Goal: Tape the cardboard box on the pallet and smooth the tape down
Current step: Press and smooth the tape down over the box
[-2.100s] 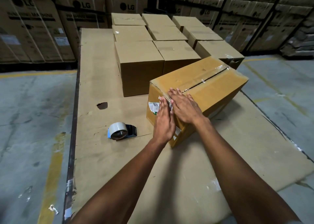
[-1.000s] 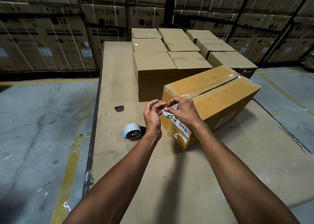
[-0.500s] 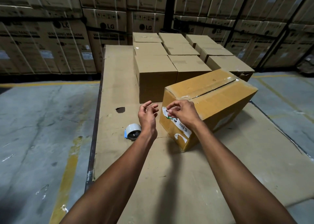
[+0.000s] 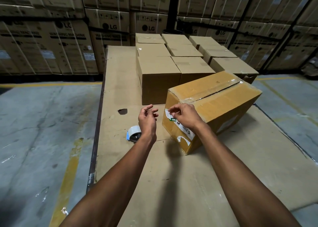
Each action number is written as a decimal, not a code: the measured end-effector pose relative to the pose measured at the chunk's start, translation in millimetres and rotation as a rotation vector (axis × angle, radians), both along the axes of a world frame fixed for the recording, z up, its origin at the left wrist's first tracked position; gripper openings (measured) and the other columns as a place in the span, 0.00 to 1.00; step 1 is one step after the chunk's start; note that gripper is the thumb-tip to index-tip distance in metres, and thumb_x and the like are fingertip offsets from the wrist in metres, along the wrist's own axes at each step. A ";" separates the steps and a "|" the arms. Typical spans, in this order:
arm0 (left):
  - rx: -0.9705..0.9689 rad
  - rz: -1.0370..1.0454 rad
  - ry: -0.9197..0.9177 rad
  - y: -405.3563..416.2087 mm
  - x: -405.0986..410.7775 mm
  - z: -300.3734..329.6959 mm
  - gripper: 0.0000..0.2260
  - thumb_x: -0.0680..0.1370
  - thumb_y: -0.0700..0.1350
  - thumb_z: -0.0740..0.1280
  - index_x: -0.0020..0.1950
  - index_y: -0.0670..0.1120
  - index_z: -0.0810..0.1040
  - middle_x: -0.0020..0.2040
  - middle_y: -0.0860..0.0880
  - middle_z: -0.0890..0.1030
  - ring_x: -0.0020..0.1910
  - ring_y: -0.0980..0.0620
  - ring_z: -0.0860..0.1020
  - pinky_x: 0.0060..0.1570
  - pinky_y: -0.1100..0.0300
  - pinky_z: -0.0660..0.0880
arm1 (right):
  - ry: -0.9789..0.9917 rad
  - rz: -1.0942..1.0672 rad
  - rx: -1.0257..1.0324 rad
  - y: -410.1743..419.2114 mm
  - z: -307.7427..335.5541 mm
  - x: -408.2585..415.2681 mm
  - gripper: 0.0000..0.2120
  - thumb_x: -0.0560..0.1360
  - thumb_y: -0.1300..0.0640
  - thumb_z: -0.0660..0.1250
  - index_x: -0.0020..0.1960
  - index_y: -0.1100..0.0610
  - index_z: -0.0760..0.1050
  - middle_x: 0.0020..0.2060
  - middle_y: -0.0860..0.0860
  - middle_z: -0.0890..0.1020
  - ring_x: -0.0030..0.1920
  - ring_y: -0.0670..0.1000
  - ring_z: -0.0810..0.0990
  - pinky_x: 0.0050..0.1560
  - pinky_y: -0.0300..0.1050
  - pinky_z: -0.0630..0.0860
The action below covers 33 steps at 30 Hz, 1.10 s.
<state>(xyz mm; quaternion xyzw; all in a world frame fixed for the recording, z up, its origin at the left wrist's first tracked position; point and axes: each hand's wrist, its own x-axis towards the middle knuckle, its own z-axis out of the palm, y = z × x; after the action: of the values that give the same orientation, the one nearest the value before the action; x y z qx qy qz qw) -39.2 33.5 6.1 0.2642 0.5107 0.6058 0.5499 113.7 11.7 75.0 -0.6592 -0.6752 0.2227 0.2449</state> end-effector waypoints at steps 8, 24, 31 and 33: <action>0.294 -0.311 0.540 1.3 38.2 1.1 0.16 0.87 0.44 0.65 0.74 0.51 0.80 0.70 0.51 0.81 0.66 0.54 0.80 0.68 0.50 0.80 | -0.483 -0.233 0.138 7.3 -10.7 30.5 0.31 0.82 0.41 0.66 0.80 0.56 0.66 0.76 0.55 0.74 0.76 0.57 0.72 0.74 0.58 0.71; 1.041 -0.793 1.618 57.8 72.9 19.2 0.34 0.82 0.69 0.52 0.85 0.55 0.62 0.87 0.50 0.59 0.87 0.47 0.53 0.84 0.42 0.48 | -0.578 -0.094 -0.121 -51.2 -23.4 127.2 0.40 0.85 0.46 0.62 0.87 0.55 0.43 0.86 0.51 0.44 0.86 0.51 0.45 0.85 0.54 0.44; 1.182 -0.884 1.590 73.6 95.7 13.5 0.30 0.85 0.66 0.51 0.84 0.56 0.66 0.84 0.52 0.66 0.84 0.48 0.62 0.81 0.46 0.57 | -0.554 -0.326 -0.110 -53.9 -29.6 111.6 0.34 0.86 0.37 0.45 0.86 0.55 0.48 0.86 0.51 0.51 0.86 0.51 0.49 0.85 0.54 0.45; 1.244 -0.861 1.565 80.4 94.6 8.2 0.27 0.86 0.64 0.54 0.84 0.56 0.67 0.84 0.51 0.67 0.83 0.48 0.64 0.79 0.47 0.60 | -0.590 -0.381 -0.074 -51.8 -35.5 107.9 0.37 0.85 0.33 0.44 0.86 0.54 0.51 0.86 0.51 0.54 0.85 0.51 0.51 0.85 0.55 0.47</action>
<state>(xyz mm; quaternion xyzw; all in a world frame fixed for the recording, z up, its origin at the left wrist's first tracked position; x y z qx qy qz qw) 55.4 113.9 14.3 0.9658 0.1880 0.1784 0.0084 221.7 -40.1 39.5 -0.8178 -0.5732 -0.0029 0.0524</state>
